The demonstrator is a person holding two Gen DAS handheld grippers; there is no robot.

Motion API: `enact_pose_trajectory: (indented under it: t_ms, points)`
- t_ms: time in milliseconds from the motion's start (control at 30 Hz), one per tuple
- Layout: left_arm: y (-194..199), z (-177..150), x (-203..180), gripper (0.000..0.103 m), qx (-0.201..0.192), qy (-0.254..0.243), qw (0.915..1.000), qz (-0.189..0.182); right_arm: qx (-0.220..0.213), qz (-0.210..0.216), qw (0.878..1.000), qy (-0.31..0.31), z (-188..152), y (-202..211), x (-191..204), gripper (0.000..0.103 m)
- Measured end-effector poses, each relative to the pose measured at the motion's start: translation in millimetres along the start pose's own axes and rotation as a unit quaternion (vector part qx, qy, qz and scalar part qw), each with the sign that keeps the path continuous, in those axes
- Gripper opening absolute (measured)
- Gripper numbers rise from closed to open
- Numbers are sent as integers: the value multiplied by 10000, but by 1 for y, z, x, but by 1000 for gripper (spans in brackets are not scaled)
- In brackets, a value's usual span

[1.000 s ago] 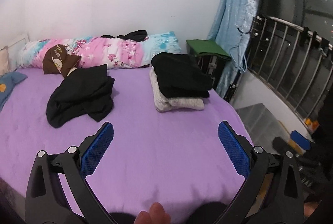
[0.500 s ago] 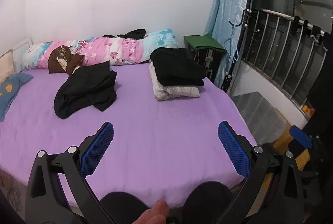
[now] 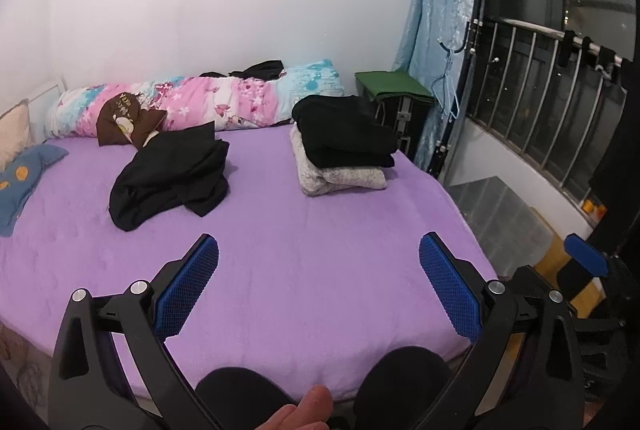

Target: Fold large clothes

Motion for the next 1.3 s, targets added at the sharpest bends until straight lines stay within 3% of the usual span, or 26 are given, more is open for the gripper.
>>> enact_pose_trajectory:
  t_ms: [267, 500, 1300]
  points:
    - [-3, 1, 5, 97, 12, 219, 9998, -17, -132, -187, 9997, 73, 3, 7, 0, 97]
    - [-2, 1, 4, 97, 47, 294, 9995, -103, 8, -75, 10000, -17, 4, 2, -2, 97]
    - [-1, -2, -12, 97, 172, -74, 9997, -168, -58, -35, 9999, -97, 6, 4, -6, 97]
Point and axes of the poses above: each gripper's, at about its wrist camera, not at the fingertips, and y roughly against the way its jaws point, x to its left, z to its top, the point moved 5 cm from there along -y, roughly the way its jaws point, and after that the axes turned 7 degrees about -z, right-handed, at the moved point
